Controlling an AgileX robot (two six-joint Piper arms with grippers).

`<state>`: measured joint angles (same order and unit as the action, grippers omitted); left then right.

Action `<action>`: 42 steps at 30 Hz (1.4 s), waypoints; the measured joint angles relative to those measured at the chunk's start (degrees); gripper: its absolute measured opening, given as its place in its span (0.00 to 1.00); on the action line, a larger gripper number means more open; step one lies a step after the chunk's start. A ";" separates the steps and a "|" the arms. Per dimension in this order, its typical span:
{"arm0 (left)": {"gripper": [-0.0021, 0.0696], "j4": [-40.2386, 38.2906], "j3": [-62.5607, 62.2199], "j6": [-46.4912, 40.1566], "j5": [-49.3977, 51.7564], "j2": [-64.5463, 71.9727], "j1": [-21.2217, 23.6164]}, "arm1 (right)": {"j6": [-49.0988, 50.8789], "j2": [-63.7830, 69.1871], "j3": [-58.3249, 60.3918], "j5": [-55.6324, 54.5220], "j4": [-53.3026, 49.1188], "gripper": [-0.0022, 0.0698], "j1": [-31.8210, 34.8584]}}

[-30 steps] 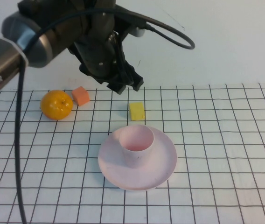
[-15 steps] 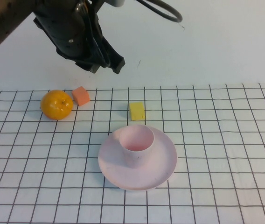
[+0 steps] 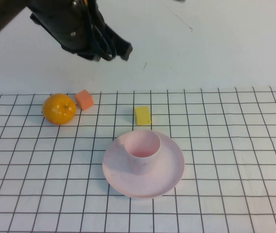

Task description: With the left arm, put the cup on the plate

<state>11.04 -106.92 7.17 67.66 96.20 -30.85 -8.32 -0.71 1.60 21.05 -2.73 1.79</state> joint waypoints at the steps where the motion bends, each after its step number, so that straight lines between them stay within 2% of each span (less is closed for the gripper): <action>1: 0.03 -0.79 0.00 0.13 -2.34 -1.38 0.00 | 0.00 0.00 0.00 0.00 0.00 0.03 0.00; 8: 0.03 -6.88 0.26 1.10 -18.95 -10.01 0.00 | 0.00 0.00 0.00 0.00 0.00 0.03 0.00; 12: 0.03 -4.82 4.80 1.19 -25.95 -14.52 0.00 | 0.00 0.00 0.00 0.00 0.00 0.03 0.00; 17: 0.03 -2.84 15.80 1.52 -29.11 -21.41 0.55 | 0.00 0.00 0.00 0.00 0.00 0.03 0.00; 20: 0.03 -2.84 25.34 3.61 -31.50 -26.11 2.86 | 0.00 0.00 0.00 0.00 0.00 0.03 0.00; 23: 0.03 -3.52 35.93 6.77 -38.00 -31.33 7.32 | 0.00 0.00 0.00 0.00 0.00 0.03 0.00; 27: 0.03 -5.24 51.63 8.96 -52.71 -40.59 13.02 | 0.00 0.00 0.00 0.00 0.00 0.03 0.00; 34: 0.03 -8.82 78.27 10.58 -72.46 -59.35 19.07 | 0.00 0.00 0.00 0.00 0.00 0.03 0.00; 42: 0.03 -10.32 101.30 13.02 -80.35 -81.54 26.06 | 0.00 0.00 0.00 0.00 0.00 0.03 0.00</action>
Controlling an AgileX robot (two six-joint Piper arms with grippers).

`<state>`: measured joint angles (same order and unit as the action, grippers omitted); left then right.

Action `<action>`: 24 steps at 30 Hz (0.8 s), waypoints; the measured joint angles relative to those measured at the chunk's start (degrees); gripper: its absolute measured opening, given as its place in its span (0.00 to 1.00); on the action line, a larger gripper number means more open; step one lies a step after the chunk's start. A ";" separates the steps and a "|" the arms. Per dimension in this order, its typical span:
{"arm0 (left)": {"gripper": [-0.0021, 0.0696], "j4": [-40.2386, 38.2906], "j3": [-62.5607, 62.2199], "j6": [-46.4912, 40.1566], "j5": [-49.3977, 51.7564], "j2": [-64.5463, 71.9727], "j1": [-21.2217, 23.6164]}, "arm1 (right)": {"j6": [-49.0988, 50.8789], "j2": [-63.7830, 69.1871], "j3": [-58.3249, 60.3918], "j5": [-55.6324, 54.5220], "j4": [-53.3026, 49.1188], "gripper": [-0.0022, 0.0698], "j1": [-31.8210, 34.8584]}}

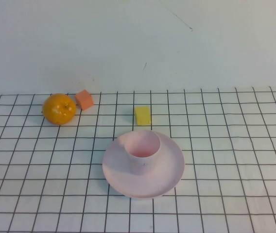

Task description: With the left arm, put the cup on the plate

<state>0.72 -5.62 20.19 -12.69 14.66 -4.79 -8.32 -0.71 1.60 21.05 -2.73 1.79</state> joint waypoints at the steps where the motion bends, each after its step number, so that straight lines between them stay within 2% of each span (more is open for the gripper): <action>1: 0.03 0.00 2.40 0.11 -0.24 -2.58 0.79 | 0.00 0.00 0.00 0.00 0.00 0.03 0.00; 3: 0.03 0.00 5.73 0.41 -0.27 -6.59 2.04 | 0.00 0.00 0.00 0.00 0.00 0.03 0.00; 8: 0.03 0.00 7.16 1.70 10.91 -14.56 3.27 | 0.00 0.00 0.00 0.00 0.00 0.03 0.00; 19: 0.03 0.00 7.18 1.14 30.30 -15.18 3.27 | 0.00 0.00 0.00 0.00 0.00 0.03 0.00; 24: 0.03 0.11 6.99 0.19 31.59 -15.18 3.27 | 0.00 0.00 0.00 0.00 0.00 0.03 0.00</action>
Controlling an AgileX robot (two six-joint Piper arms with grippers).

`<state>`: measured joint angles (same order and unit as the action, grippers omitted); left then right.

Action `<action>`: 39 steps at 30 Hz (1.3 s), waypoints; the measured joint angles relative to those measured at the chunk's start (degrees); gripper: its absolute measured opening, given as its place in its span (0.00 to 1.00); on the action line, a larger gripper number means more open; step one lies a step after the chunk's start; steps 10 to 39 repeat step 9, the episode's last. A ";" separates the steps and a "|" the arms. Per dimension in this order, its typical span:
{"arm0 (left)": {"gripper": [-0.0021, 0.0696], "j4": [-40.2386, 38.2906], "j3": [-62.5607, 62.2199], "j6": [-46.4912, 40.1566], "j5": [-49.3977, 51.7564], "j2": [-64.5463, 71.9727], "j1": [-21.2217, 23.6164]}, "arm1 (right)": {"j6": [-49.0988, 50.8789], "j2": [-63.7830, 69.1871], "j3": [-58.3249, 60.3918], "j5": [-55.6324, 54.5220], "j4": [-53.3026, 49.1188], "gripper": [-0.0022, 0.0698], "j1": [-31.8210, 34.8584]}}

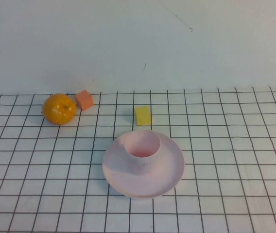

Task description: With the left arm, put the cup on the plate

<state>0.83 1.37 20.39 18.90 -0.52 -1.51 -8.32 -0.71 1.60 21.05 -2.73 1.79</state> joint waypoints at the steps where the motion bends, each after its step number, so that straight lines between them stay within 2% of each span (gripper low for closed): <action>1: 0.03 0.12 0.00 -0.11 0.00 0.00 0.00 | 0.00 0.00 0.00 0.00 0.00 0.03 0.00; 9: 0.03 0.71 0.00 -4.53 0.08 0.00 0.00 | 0.00 0.00 0.00 0.00 0.00 0.03 0.00; 39: 0.03 0.71 0.00 -4.53 0.08 0.00 0.00 | 0.00 0.00 0.00 0.00 0.00 0.03 0.00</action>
